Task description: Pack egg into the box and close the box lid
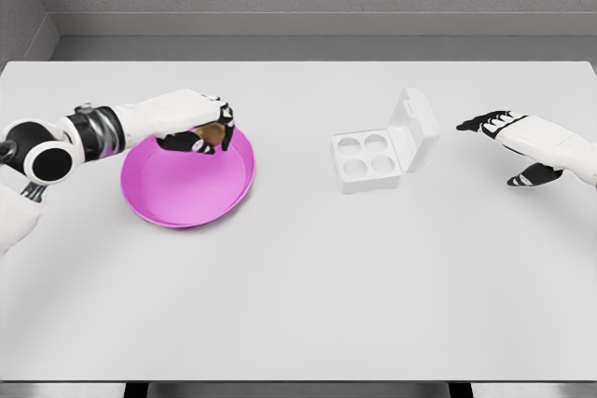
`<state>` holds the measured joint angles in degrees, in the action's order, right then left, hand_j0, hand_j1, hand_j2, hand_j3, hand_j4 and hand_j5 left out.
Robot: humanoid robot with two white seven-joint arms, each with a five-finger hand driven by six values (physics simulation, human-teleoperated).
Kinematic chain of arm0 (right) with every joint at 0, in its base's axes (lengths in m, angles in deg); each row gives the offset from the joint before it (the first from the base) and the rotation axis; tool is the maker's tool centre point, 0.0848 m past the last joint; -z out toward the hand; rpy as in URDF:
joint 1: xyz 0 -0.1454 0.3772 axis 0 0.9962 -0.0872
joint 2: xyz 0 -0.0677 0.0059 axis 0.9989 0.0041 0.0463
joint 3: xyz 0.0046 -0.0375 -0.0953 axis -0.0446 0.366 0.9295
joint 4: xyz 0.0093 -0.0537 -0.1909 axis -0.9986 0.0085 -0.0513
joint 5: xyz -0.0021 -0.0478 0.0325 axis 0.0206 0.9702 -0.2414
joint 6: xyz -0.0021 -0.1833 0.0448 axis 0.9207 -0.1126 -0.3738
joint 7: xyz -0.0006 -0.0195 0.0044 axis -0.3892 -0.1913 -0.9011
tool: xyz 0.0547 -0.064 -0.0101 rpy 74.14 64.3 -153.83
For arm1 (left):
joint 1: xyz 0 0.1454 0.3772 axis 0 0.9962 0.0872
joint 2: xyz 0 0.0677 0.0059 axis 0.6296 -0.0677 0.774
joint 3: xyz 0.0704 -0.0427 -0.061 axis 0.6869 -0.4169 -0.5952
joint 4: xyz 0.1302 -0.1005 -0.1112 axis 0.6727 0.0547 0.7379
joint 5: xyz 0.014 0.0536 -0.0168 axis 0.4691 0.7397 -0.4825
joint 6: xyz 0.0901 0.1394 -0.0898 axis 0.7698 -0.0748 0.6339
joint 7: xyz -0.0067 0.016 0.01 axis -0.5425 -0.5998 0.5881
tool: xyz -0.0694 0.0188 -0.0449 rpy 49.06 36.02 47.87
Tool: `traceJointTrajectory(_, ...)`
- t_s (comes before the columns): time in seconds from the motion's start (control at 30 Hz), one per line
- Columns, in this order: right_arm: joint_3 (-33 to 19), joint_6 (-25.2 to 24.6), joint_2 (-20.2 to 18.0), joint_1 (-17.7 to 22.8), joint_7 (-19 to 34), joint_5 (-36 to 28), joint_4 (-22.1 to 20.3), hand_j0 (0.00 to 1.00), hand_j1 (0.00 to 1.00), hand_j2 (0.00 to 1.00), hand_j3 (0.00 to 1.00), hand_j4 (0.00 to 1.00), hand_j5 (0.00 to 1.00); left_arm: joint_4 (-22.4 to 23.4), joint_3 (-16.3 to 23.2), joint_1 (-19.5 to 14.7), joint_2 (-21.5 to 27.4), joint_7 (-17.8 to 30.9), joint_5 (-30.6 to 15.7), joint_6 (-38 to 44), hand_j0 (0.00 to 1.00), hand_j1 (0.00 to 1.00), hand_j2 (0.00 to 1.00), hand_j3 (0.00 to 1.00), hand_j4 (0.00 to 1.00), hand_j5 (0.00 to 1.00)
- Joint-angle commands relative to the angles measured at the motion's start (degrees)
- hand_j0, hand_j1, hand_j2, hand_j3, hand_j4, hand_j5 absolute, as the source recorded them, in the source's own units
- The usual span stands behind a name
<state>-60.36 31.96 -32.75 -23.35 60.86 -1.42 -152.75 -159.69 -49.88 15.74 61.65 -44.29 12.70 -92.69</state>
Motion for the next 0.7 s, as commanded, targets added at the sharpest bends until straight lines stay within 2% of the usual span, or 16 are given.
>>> traceJointTrajectory(0.0, -0.04, -0.11, -0.07, 0.00, -0.03, -0.35, -0.01, 1.00, 1.00, 1.00, 1.00, 1.00, 1.00, -0.59, -0.05, -0.09, -0.75, -0.04, -0.10, 0.06, 0.27, 0.27, 0.27, 0.27, 0.27, 0.27)
traceJointTrajectory(0.3, -0.04, 0.07, -0.07, 0.00, -0.03, -0.35, -0.10, 1.00, 1.00, 1.00, 1.00, 1.00, 1.00, -0.59, 0.13, -1.41, -5.76, -0.04, 0.16, 0.06, 0.27, 0.27, 0.27, 0.27, 0.27, 0.27)
traceJointTrajectory(0.47, -0.04, 0.07, -0.07, 0.00, -0.03, -0.35, -0.10, 1.00, 1.00, 1.00, 1.00, 1.00, 1.00, -0.59, 0.39, -1.41, -7.07, -0.04, 0.34, -0.03, 0.27, 0.27, 0.27, 0.27, 0.27, 0.27)
traceJointTrajectory(0.67, -0.04, -0.02, -0.07, 0.00, -0.03, -0.27, -0.01, 1.00, 1.00, 1.00, 1.00, 1.00, 1.00, -0.15, 0.48, -1.49, -11.12, -0.04, 0.60, -0.03, 0.27, 0.27, 0.27, 0.27, 0.27, 0.27)
